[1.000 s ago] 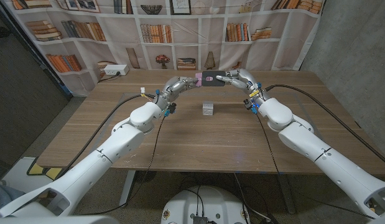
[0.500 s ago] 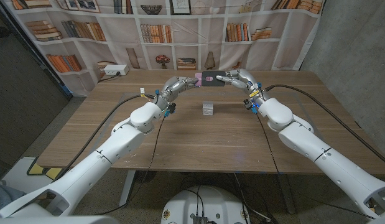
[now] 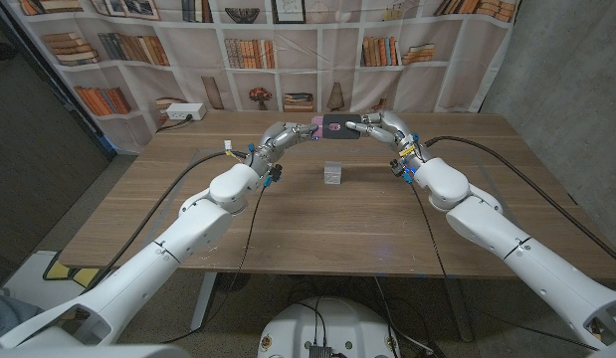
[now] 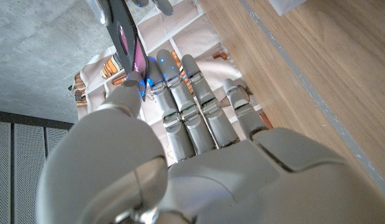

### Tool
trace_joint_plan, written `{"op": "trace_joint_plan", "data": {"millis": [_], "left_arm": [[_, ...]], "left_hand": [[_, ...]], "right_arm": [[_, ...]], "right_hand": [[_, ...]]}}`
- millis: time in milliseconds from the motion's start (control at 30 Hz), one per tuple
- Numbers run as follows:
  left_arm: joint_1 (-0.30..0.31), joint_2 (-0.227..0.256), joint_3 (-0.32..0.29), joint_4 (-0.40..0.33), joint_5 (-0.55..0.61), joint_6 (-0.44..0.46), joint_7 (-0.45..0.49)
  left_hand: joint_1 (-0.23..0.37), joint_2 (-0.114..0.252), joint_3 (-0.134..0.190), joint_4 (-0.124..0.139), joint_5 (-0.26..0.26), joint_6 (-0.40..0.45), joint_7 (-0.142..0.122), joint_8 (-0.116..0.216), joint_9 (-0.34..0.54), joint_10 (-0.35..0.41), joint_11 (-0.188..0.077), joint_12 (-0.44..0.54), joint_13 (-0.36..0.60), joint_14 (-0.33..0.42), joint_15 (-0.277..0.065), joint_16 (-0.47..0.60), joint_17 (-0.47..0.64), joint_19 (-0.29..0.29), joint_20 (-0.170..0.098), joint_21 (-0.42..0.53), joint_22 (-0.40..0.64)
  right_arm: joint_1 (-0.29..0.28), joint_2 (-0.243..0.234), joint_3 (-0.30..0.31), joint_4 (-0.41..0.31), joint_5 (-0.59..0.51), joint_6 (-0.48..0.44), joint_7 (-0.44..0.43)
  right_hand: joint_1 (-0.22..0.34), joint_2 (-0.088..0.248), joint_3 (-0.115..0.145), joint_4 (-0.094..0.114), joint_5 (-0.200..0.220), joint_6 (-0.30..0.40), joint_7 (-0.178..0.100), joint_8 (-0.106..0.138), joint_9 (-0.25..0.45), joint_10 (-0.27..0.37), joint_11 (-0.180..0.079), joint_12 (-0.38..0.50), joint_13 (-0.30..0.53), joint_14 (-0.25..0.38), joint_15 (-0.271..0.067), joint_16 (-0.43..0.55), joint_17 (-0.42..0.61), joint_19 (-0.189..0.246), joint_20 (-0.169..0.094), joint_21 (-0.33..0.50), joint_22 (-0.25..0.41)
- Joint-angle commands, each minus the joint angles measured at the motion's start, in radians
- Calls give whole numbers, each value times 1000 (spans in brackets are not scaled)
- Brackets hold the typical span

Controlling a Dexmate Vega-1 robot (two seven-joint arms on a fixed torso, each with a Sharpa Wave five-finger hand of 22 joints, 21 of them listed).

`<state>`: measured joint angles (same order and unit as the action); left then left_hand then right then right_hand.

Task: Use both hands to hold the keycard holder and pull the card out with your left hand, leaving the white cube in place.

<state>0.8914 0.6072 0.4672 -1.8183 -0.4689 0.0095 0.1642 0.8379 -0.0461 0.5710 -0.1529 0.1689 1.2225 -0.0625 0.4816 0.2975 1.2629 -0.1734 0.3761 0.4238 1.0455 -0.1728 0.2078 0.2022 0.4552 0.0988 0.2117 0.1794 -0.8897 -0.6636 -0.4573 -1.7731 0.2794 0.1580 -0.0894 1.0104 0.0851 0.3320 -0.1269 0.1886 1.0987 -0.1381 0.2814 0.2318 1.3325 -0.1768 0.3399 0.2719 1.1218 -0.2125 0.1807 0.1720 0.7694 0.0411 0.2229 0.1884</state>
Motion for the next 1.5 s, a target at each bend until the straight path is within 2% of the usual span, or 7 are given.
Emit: {"op": "trace_joint_plan", "data": {"millis": [33, 167, 267, 500, 867, 1233, 1500], "left_arm": [[5, -2, -2, -7, -6, 6, 2], [3, 2, 0, -9, -10, 8, -8], [1, 7, 2, -9, -13, 5, -21], [-9, 15, 9, -4, -9, -9, -53], [-46, 30, 32, 33, 0, -52, -149], [-84, 25, 51, 100, -25, -109, -266], [-106, 17, 60, 156, -57, -155, -359]], "left_hand": [[6, 0, -8, 6, 9, -7, 14, 19, 17, 10, -20, 18, 26, 3, -26, 5, 8, -1, 12, 0, 3], [25, 33, 8, 18, 16, -46, 54, 14, 11, -49, 1, 17, 62, -7, -21, -9, 2, -7, 13, -3, 4], [29, 57, 22, 29, 14, -82, 63, 0, -3, -77, 21, 7, 72, -16, -14, -16, -6, -9, 8, -5, 3], [35, 110, 53, 47, 10, -117, 79, -18, -25, -95, 38, -33, 40, -26, -1, -19, -19, -19, 2, -8, 3], [0, 171, 90, 87, 27, -187, 98, -60, -57, -137, 50, -113, -19, -93, 11, -31, -29, -45, -2, -13, 1], [-53, 205, 129, 132, 77, -223, 113, -92, -78, -185, 78, -169, -69, -176, 46, -34, -29, -88, -8, -18, 1], [-98, 207, 164, 157, 130, -271, 127, -128, -89, -243, 99, -189, -103, -252, 67, -37, -29, -135, 10, -21, 2]], "right_arm": [[-7, -4, 3, -6, 2, 1, 0], [-11, -7, 5, -9, 2, 3, 1], [-13, -8, 6, -12, 4, 3, 1], [-18, -11, 7, -19, 1, 4, 1], [-28, -18, 13, -36, -4, -4, -9], [-30, -18, 17, -35, -1, -6, -12], [-25, -15, 17, -28, 2, -6, -10]], "right_hand": [[0, 12, -4, 1, 7, 13, -9, 7, 3, 9, 0, 7, 2, 4, -10, 1, 3, 5, 4, 0, 2], [-1, 12, -5, 1, 6, 13, -9, 7, 3, 7, 0, 7, 4, 3, -9, 1, 3, 5, 5, 0, 2], [-1, 12, -4, 1, 6, 14, -7, 7, 3, 6, -1, 7, 5, 4, -11, 1, 3, 4, 6, 0, 2], [-3, 11, -4, 1, 6, 12, -7, 7, 3, 7, -1, 8, 6, 2, -9, 0, 3, 3, 6, -1, 2], [-5, 11, -4, 2, 5, 12, -6, 8, 3, 5, -2, 8, 8, 1, -8, -1, 2, 4, 8, -1, 2], [-4, 11, -2, 1, 5, 11, -6, 9, 4, 4, 0, 8, 11, 0, -9, -1, 2, 4, 8, -1, 2], [-5, 12, -1, 1, 5, 11, -3, 11, 6, 3, -1, 9, 13, 1, -8, 0, 3, 4, 8, -1, 2]]}}
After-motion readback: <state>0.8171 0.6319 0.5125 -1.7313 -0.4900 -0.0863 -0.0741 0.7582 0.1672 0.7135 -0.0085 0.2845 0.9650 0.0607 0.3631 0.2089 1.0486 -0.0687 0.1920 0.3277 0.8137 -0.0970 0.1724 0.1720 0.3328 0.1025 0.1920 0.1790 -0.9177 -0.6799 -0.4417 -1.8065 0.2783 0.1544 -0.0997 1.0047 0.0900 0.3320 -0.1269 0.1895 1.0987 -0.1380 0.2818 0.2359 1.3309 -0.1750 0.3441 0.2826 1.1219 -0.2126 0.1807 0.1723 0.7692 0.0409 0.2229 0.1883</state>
